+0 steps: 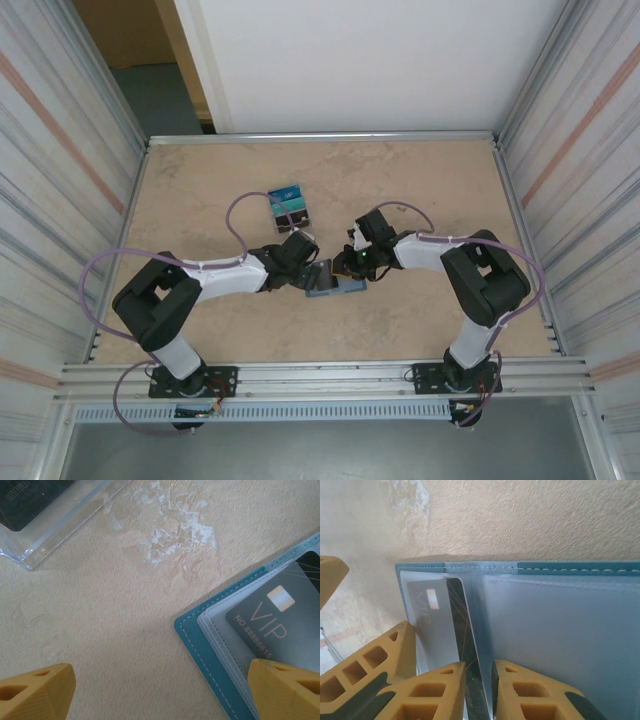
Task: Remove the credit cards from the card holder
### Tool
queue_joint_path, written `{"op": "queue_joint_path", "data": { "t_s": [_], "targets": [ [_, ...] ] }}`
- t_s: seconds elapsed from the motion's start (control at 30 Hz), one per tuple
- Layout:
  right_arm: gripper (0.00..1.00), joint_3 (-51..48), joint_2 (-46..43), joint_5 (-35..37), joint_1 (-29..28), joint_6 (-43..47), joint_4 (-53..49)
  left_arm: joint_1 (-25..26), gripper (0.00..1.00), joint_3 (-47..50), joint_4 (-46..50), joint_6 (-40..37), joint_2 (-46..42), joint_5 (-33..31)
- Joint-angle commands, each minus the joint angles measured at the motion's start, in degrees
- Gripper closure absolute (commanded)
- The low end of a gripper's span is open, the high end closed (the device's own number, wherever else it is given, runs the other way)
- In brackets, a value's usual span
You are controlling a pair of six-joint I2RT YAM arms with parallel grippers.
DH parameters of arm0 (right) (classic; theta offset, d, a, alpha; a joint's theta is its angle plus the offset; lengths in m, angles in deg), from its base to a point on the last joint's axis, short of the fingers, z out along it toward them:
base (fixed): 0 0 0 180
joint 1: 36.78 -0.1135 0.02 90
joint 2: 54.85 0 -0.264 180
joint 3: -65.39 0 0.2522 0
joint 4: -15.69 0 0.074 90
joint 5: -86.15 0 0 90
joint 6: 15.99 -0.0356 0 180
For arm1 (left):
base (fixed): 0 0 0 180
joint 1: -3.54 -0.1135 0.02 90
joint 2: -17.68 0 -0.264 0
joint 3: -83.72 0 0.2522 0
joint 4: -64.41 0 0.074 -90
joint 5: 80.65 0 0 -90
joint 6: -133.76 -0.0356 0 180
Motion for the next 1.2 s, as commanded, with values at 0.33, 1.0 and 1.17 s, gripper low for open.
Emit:
{"op": "queue_joint_path", "data": {
  "t_s": [0.33, 1.0, 1.17],
  "targets": [
    [0.82, -2.45, 1.24, -3.81, -0.90, -3.05, 4.77, -0.01, 0.13, 0.43, 2.38, 0.11, 0.94, 0.16],
    [0.89, -4.40, 3.89, -5.62, -0.03, -4.81, 9.50, 0.41, 0.13, 0.55, 3.13, 0.71, 0.75, -0.01],
    [0.94, -5.15, 1.94, -5.14, 1.00, -4.30, 8.82, 0.41, 0.13, 0.52, 3.54, 0.66, 0.78, -0.33]
  ]
}}
